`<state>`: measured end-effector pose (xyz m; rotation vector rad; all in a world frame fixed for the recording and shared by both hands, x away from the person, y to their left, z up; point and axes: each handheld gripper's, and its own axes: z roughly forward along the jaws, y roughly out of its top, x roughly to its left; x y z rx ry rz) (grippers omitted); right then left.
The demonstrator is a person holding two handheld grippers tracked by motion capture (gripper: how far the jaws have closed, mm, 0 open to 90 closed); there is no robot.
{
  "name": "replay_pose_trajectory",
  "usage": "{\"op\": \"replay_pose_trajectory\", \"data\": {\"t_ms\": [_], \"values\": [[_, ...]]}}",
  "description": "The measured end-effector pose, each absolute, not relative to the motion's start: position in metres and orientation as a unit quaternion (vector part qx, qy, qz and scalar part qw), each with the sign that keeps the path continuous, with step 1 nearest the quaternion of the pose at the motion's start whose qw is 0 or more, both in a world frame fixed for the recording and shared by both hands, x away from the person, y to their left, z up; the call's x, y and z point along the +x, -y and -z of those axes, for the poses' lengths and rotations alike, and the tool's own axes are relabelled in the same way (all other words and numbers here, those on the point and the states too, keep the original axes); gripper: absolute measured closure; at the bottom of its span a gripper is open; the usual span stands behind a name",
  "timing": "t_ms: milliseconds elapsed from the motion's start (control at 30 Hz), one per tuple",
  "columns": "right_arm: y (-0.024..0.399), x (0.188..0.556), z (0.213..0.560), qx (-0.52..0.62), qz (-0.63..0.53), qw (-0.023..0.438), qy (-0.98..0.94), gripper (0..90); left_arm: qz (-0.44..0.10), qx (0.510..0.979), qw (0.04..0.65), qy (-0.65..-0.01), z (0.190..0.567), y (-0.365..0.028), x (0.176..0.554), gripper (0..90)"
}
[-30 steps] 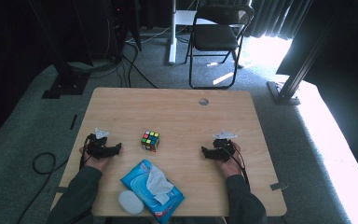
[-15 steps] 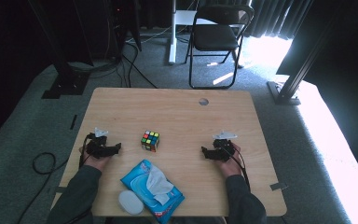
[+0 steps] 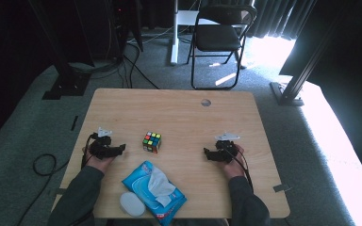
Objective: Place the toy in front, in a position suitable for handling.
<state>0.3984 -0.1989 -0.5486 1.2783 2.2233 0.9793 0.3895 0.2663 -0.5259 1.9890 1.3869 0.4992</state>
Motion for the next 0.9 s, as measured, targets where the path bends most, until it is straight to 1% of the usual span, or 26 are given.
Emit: {"op": "replay_pose_trajectory", "data": {"t_ms": [133, 533, 900], "values": [[0.199, 0.399, 0.549, 0.459, -0.348, 0.198, -0.793, 20.8, -0.193, 0.763, 0.331, -0.521, 0.523, -0.263, 0.388, 27.2], [0.199, 0.399, 0.549, 0.460, -0.348, 0.198, -0.792, 21.2, -0.190, 0.770, 0.346, -0.502, 0.508, -0.250, 0.385, 27.2], [0.199, 0.399, 0.549, 0.461, -0.348, 0.198, -0.792, 21.1, -0.187, 0.780, 0.366, -0.471, 0.494, -0.238, 0.384, 27.1]]}}
